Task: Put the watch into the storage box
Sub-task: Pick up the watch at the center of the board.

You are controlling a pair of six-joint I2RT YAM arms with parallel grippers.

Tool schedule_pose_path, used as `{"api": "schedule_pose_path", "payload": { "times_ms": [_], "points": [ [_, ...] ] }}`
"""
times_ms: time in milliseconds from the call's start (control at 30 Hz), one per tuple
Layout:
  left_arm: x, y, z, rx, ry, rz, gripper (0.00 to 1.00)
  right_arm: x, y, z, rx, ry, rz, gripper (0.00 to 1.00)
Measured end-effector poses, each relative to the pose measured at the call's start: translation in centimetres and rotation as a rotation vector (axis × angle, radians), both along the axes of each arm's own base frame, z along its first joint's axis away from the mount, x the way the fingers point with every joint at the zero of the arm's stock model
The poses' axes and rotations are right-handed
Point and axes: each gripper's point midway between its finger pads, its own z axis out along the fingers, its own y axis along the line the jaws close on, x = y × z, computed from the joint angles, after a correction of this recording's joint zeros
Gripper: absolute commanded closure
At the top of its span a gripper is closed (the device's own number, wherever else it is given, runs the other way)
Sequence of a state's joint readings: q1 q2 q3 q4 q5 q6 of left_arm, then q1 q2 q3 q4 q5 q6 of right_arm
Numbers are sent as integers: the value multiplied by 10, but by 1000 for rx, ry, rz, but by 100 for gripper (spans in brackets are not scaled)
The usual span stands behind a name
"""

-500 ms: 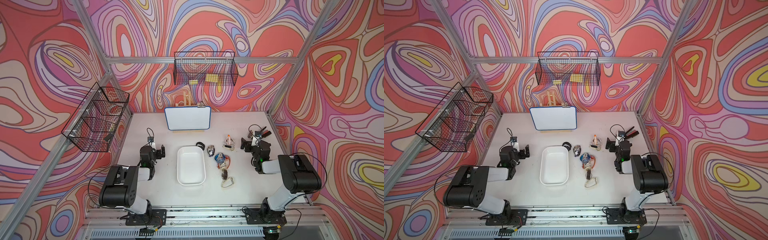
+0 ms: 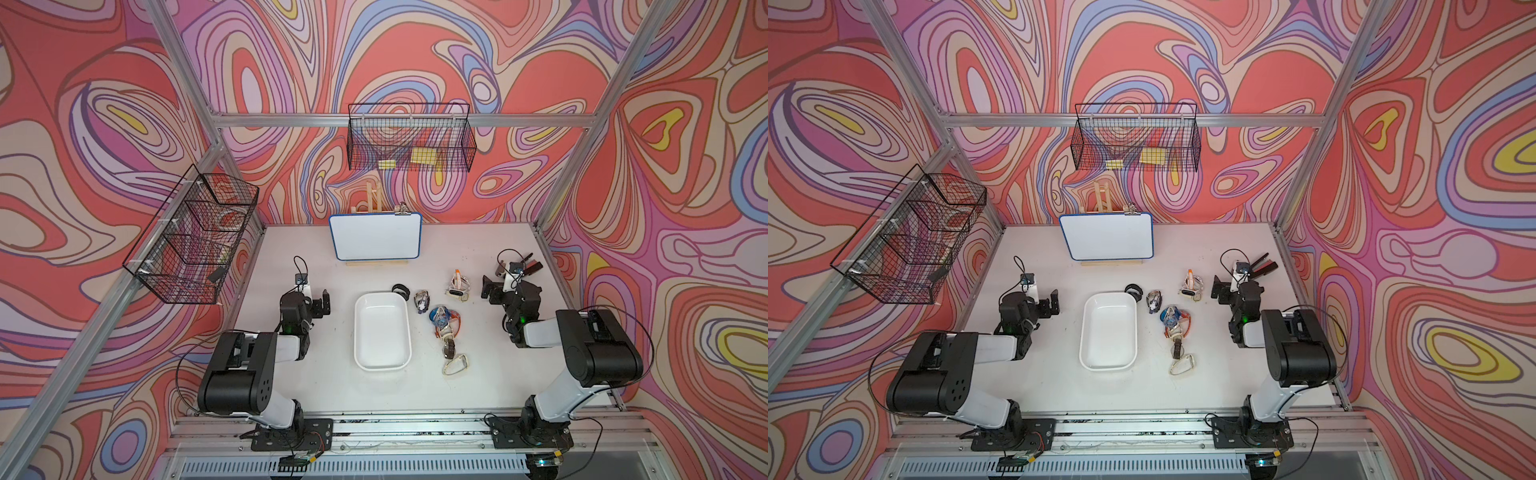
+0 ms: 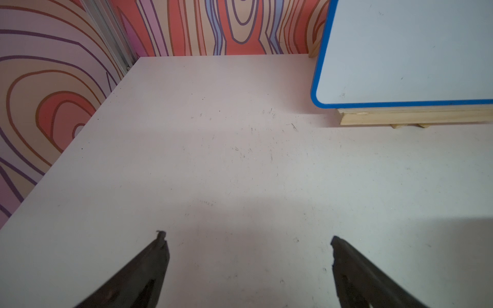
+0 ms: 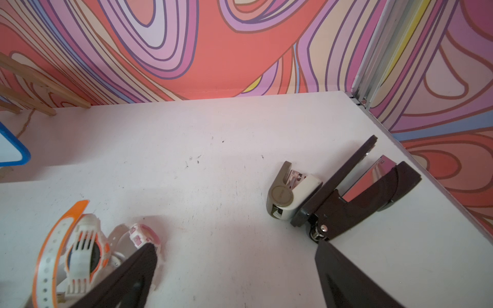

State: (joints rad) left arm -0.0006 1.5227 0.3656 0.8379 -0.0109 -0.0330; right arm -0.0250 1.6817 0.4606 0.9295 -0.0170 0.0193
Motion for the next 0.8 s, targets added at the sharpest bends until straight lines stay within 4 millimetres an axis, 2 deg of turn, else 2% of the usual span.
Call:
{"api": "schedule_pose_path", "payload": {
  "times_ms": [167,233,367,400,467,567,633,700,733,800],
  "points": [
    [0,0,0,0,0,0,0,0,0,0,0,0,0,2],
    [0,0,0,0,0,0,0,0,0,0,-2,1,0,15],
    [0,-3,6,29,35,5,0,-4,-6,5,-2,13,-43,17],
    [2,-5,17,41,31,11,0,-6,-8,11,1,22,-59,17],
    [6,-14,58,34,-27,24,0,-6,-11,35,31,26,-90,17],
    [2,-31,134,-67,-137,41,0,-1,-5,101,124,-31,-91,17],
    [-11,-46,176,-176,-174,30,0,-6,14,136,197,-43,-45,17],
    [-28,-61,195,-275,-161,-2,0,-18,42,145,252,4,17,17],
    [-40,-71,197,-325,-127,-29,0,-26,60,143,276,56,56,17],
    [-61,-92,187,-380,-28,-78,0,-47,92,128,304,173,116,19]
  ]
}}
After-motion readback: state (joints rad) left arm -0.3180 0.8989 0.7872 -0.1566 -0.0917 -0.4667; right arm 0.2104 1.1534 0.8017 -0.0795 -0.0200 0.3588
